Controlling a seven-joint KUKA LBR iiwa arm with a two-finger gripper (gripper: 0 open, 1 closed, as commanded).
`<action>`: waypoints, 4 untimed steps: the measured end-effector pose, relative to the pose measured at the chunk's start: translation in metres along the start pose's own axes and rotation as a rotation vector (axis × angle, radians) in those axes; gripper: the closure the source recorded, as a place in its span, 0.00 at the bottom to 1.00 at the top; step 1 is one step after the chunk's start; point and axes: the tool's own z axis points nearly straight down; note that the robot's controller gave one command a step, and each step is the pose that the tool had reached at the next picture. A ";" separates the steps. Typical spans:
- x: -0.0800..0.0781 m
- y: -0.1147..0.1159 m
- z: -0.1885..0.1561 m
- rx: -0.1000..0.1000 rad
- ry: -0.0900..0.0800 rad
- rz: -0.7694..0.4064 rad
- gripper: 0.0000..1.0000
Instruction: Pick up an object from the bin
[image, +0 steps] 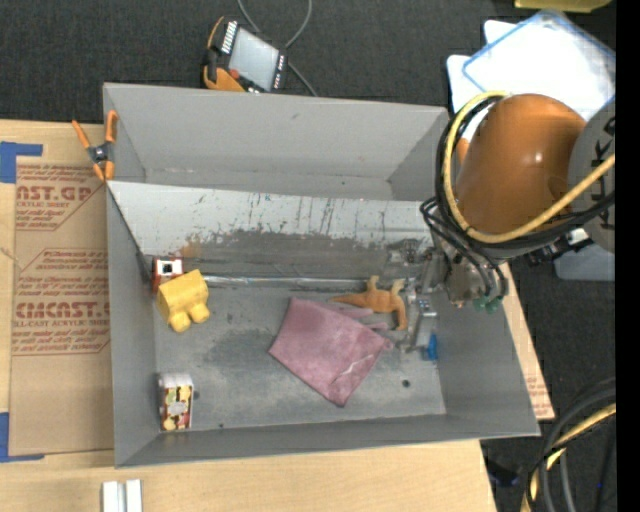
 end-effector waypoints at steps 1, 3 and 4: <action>0.000 0.000 0.000 0.000 0.000 0.000 0.00; 0.009 -0.024 0.138 0.000 -0.006 -0.268 0.00; -0.024 0.010 0.167 0.004 -0.011 -0.668 0.00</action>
Offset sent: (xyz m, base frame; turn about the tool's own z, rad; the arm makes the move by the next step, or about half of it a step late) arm -0.0001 -0.0363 -0.1142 -0.2403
